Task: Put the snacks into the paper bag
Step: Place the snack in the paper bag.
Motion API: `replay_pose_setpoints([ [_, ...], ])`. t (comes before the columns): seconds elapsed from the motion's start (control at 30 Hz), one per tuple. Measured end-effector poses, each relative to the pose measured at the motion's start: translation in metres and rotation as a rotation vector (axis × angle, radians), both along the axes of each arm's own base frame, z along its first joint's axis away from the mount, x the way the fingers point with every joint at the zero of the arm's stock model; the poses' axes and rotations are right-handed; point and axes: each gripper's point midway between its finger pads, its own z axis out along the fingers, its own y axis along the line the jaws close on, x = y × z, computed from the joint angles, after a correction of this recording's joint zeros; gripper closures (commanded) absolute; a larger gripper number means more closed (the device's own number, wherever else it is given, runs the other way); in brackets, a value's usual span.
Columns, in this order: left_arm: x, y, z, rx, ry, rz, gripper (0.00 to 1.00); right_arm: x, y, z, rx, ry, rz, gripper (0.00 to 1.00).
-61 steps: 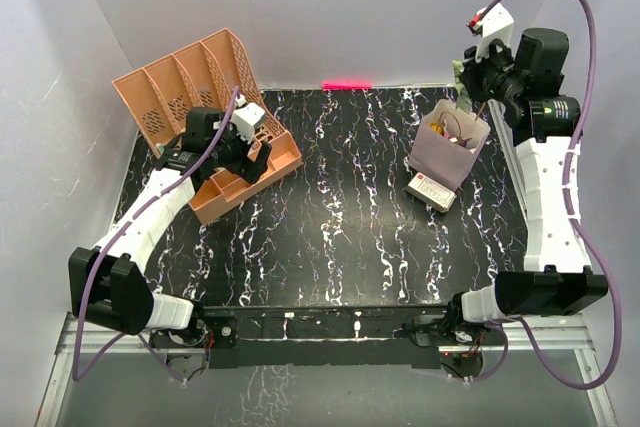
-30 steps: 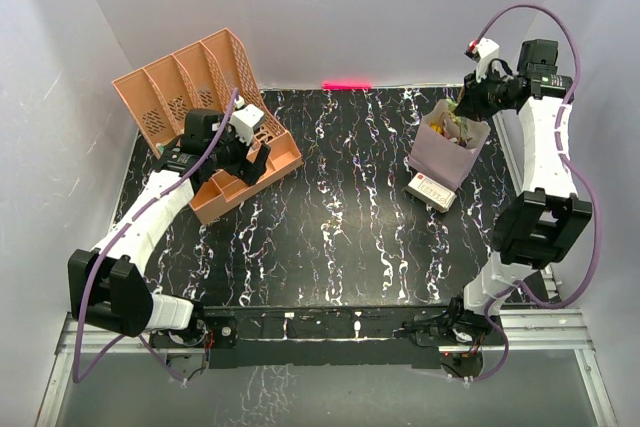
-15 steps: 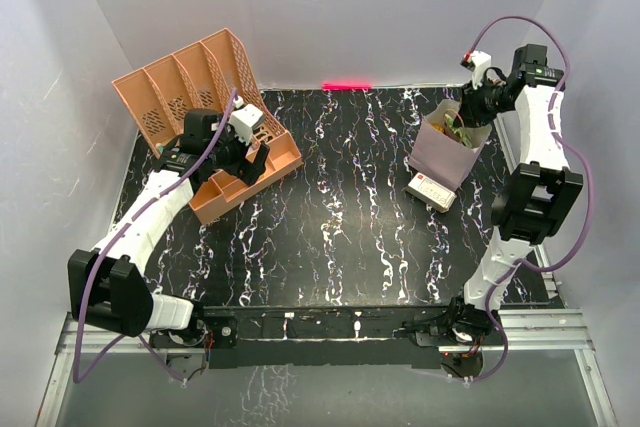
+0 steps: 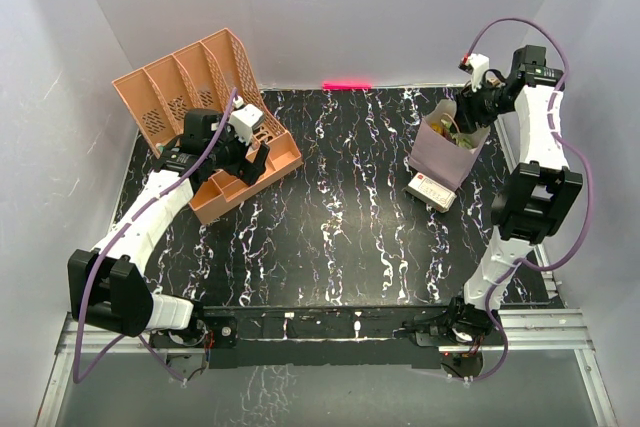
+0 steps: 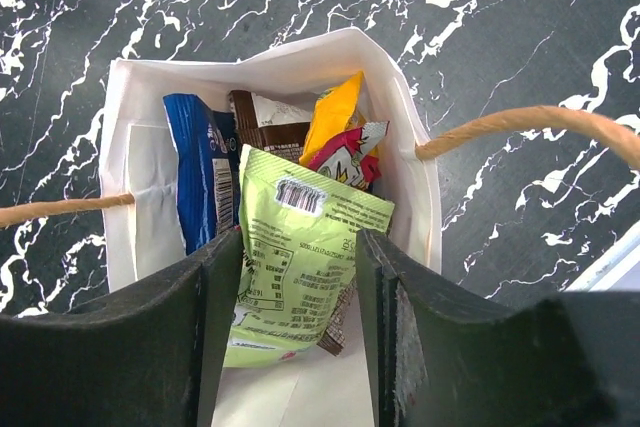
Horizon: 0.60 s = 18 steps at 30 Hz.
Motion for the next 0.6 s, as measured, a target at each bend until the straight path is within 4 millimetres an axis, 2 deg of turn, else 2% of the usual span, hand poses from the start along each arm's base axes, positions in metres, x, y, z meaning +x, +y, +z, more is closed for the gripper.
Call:
replay_pose_setpoints([
  [0.13,0.000,0.000,0.000,0.000,0.000,0.000,0.02,-0.002,-0.001,0.007,-0.012,-0.016,-0.001,0.44],
  [0.27,0.000,0.000,0.000,-0.001,0.000,-0.001,0.02,-0.006,-0.001,0.024,-0.030,-0.056,-0.004,0.43],
  [0.43,0.000,-0.001,0.000,-0.002,0.000,-0.003,0.02,-0.015,0.004,0.042,-0.045,-0.101,0.000,0.50],
  [0.6,0.000,-0.001,0.000,-0.004,0.001,-0.005,0.02,-0.019,0.012,0.031,-0.062,-0.081,0.010,0.61],
])
